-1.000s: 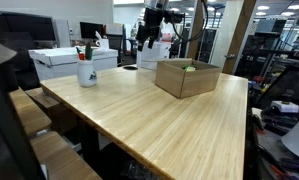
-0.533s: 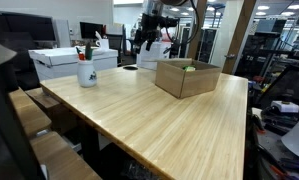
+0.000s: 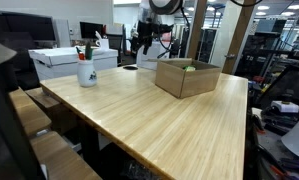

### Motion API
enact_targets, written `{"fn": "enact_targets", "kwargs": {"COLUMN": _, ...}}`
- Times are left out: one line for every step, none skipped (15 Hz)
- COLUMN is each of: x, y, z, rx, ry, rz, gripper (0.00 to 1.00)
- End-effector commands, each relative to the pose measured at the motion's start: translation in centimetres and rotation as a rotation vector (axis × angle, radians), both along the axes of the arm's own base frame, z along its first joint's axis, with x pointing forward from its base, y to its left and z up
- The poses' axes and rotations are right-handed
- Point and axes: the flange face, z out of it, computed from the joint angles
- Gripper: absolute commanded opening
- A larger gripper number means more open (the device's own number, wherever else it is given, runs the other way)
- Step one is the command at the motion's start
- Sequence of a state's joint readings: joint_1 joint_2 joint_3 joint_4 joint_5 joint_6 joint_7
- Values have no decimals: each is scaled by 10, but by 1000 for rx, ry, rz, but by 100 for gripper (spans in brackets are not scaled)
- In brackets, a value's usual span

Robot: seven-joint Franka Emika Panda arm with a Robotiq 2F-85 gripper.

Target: Close the lid of the box

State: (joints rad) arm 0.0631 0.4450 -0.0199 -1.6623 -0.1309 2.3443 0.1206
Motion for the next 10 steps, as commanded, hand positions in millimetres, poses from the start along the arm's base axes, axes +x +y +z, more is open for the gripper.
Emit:
{"fn": "enact_targets", "kwargs": {"x": 12, "y": -12, "z": -7, "rx": -8, "ry": 25, "rz": 9, "gripper": 100}}
{"fn": "enact_targets", "kwargs": {"x": 14, "y": -14, "z": -9, "rx": -8, "ry": 30, "rz": 6, "gripper": 100}}
{"fn": "enact_targets", "kwargs": {"x": 16, "y": -16, "z": -12, "rx": -9, "ry": 38, "rz": 0, "gripper": 100}}
{"fn": "enact_targets", "kwargs": {"x": 17, "y": -18, "z": -14, "rx": -9, "ry": 47, "rz": -3, "gripper": 100}}
{"fn": "enact_targets", "kwargs": {"x": 18, "y": -19, "z": -16, "rx": -8, "ry": 54, "rz": -6, "gripper": 100}}
{"fn": "enact_targets", "kwargs": {"x": 18, "y": -20, "z": -18, "rx": -6, "ry": 63, "rz": -12, "gripper": 100}}
{"fn": "enact_targets", "kwargs": {"x": 19, "y": -21, "z": -19, "rx": -2, "ry": 71, "rz": -11, "gripper": 100}}
{"fn": "enact_targets", "kwargs": {"x": 19, "y": -22, "z": -20, "rx": -2, "ry": 80, "rz": -14, "gripper": 100}}
{"fn": "enact_targets", "kwargs": {"x": 20, "y": -23, "z": -21, "rx": -2, "ry": 86, "rz": -16, "gripper": 100}}
{"fn": "enact_targets", "kwargs": {"x": 20, "y": -24, "z": -22, "rx": -2, "ry": 92, "rz": -19, "gripper": 100}}
